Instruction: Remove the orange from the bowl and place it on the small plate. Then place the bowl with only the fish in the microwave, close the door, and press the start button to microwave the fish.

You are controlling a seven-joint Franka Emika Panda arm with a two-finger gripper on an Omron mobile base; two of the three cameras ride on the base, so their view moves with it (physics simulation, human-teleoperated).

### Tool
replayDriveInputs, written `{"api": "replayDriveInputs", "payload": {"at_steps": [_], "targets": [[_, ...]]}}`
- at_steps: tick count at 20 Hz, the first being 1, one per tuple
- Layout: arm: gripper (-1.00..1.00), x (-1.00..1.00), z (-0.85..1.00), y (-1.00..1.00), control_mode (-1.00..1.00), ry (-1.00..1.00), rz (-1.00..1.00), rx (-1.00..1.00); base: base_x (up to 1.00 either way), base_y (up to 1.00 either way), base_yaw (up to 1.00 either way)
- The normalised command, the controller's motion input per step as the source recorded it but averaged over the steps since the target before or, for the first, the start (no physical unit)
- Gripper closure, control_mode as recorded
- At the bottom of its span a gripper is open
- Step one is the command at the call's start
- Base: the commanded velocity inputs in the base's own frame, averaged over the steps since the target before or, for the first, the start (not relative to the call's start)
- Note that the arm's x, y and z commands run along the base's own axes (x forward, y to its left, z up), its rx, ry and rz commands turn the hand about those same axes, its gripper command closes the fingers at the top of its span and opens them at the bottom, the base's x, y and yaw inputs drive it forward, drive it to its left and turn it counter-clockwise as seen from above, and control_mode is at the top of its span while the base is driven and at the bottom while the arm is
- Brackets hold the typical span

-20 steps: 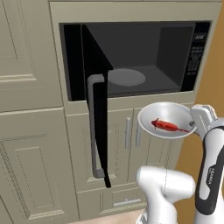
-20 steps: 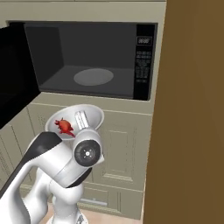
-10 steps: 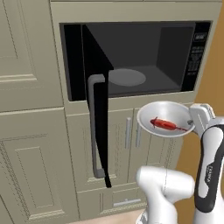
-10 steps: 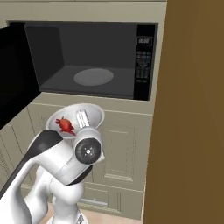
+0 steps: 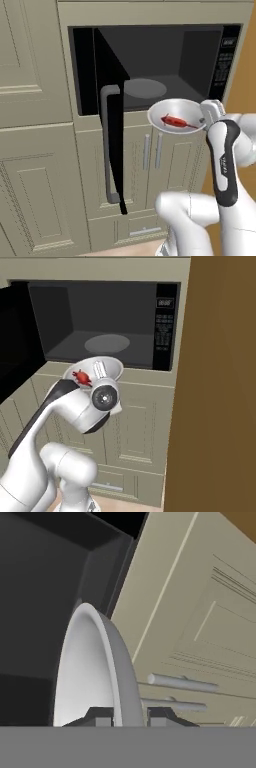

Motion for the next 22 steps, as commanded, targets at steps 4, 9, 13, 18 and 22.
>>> {"api": "replayDriveInputs", "payload": {"at_steps": [4,9,13,18,22], "targets": [[1.00,0.59,0.17,0.00,-1.00,0.01,-0.04,0.00,0.00,0.00,0.00],[1.00,0.69,0.11,0.00,-1.00,0.00,-0.03,0.01,0.00,0.00,0.00],[1.00,0.94,0.22,0.05,-1.00,-0.03,0.00,0.03,0.00,0.00,0.00],[1.00,0.84,0.37,0.01,-1.00,0.00,0.00,0.09,0.00,0.00,0.00],[1.00,0.84,0.16,0.03,-1.00,0.00,0.00,0.04,0.00,0.00,0.00]]}}
